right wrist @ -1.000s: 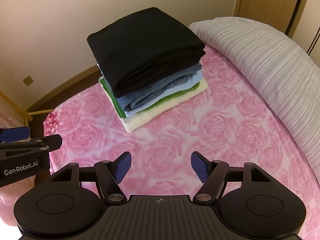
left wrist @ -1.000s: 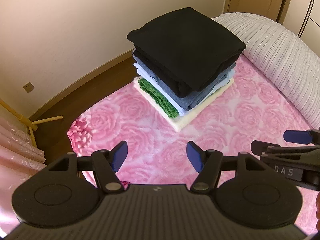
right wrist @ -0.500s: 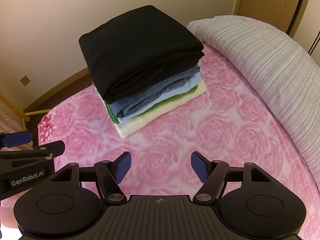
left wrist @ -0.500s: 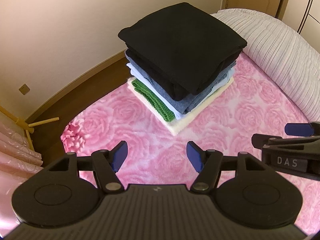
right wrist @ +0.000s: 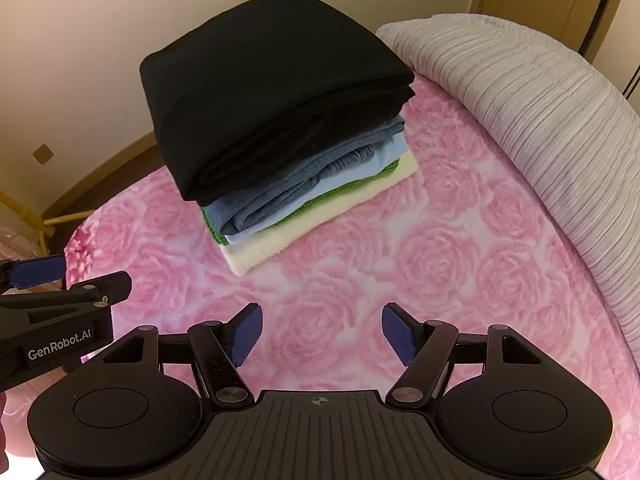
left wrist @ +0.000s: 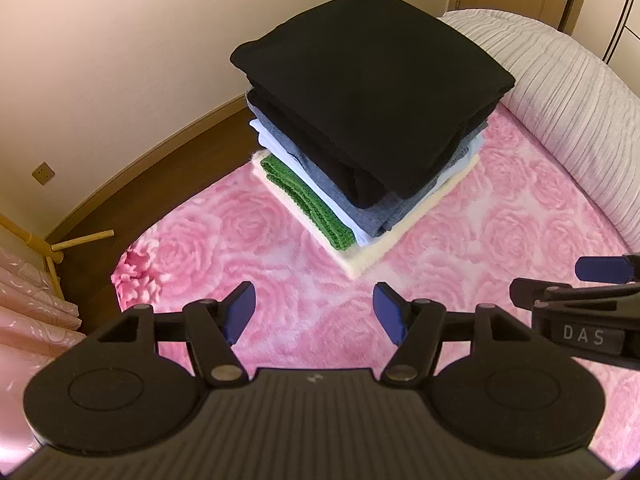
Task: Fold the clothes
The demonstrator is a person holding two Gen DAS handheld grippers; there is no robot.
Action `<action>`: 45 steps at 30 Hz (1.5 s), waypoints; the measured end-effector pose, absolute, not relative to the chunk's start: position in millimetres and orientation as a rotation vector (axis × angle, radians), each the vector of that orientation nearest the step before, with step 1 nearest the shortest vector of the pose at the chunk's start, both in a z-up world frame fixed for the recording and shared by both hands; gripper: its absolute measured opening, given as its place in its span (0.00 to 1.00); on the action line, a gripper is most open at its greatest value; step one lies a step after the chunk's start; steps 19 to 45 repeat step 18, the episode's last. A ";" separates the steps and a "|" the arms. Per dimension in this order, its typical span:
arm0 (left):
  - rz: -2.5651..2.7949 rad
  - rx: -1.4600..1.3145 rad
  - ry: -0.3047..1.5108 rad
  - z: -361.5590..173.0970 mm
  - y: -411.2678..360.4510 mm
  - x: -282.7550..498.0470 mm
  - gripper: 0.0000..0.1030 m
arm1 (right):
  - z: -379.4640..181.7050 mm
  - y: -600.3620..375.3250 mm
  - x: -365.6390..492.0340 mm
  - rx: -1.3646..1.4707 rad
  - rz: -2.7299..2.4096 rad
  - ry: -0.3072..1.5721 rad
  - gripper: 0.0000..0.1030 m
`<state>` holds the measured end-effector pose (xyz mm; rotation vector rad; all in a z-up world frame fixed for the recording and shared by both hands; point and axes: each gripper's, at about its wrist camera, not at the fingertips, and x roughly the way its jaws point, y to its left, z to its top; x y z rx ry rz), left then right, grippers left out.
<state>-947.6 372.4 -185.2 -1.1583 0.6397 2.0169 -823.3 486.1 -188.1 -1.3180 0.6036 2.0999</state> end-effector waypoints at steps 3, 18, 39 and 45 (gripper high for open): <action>2.016 -1.166 0.642 -188.5 374.7 -951.8 0.60 | -190.2 490.0 -825.8 -1.322 2.090 0.609 0.68; 1.997 -1.104 0.616 -181.4 370.4 -973.4 0.59 | -182.5 482.6 -837.4 -1.304 2.039 0.613 0.68; 1.997 -1.104 0.616 -181.4 370.4 -973.4 0.59 | -182.5 482.6 -837.4 -1.304 2.039 0.613 0.68; 1.997 -1.104 0.616 -181.4 370.4 -973.4 0.59 | -182.5 482.6 -837.4 -1.304 2.039 0.613 0.68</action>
